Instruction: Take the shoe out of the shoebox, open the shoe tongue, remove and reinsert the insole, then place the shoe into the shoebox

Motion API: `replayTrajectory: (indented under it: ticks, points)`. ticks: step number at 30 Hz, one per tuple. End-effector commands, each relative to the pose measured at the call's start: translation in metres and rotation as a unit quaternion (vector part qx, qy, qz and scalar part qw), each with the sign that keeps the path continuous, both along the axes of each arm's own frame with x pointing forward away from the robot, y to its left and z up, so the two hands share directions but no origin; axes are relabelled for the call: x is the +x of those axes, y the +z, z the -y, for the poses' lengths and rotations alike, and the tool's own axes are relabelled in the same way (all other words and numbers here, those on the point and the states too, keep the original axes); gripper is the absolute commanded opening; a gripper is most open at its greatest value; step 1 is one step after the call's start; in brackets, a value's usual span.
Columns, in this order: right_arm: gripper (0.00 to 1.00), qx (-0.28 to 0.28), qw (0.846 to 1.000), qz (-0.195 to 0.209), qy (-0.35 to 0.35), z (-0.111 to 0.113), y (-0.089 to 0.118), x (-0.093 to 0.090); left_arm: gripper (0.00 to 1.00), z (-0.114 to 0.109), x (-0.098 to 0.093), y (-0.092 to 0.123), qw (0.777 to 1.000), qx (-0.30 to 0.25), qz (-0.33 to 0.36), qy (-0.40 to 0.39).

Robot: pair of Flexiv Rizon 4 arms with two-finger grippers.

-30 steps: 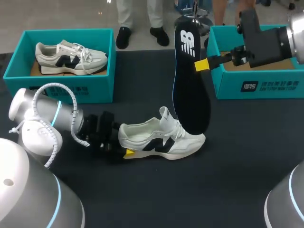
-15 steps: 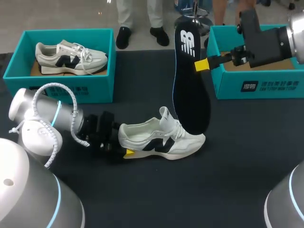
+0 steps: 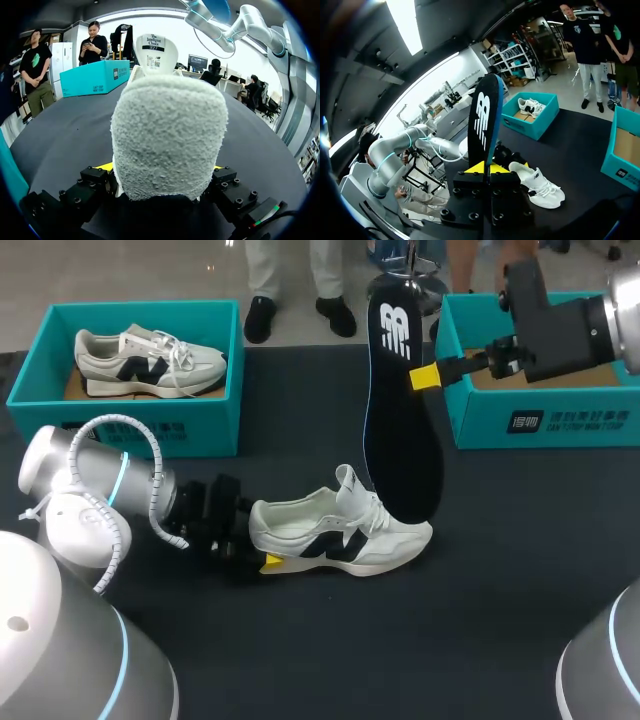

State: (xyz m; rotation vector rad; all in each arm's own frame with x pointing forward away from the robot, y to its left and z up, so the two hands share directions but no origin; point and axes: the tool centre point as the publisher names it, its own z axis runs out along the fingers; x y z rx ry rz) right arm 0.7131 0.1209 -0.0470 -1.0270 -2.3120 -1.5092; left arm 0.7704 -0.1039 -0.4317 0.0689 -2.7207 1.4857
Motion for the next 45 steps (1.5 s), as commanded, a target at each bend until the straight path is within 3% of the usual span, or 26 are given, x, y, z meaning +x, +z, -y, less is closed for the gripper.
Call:
replayTrajectory:
  ticks: [1, 2, 19, 32, 45]
  points:
    - [0.0, -0.001, 1.0, -0.001, 0.0, -0.003, -0.001, 0.002, 0.9, 0.004, 0.0, -0.009, 1.0, 0.002, 0.0, 0.001]
    - [0.0, -0.001, 1.0, -0.001, 0.0, -0.003, -0.001, 0.002, 1.0, 0.004, 0.0, -0.009, 1.0, 0.002, 0.0, 0.001]
    - [0.0, -0.001, 1.0, -0.001, 0.0, -0.003, -0.001, 0.002, 1.0, 0.002, 0.0, -0.007, 1.0, 0.003, -0.004, -0.003]
    - [0.0, -0.001, 1.0, -0.001, 0.0, -0.003, -0.001, 0.002, 1.0, -0.016, 0.0, 0.002, 0.999, 0.035, -0.006, 0.0]
    - [0.0, -0.001, 1.0, -0.001, 0.0, -0.003, -0.001, 0.002, 1.0, -0.015, -0.001, 0.0, 0.998, 0.058, -0.002, -0.007]
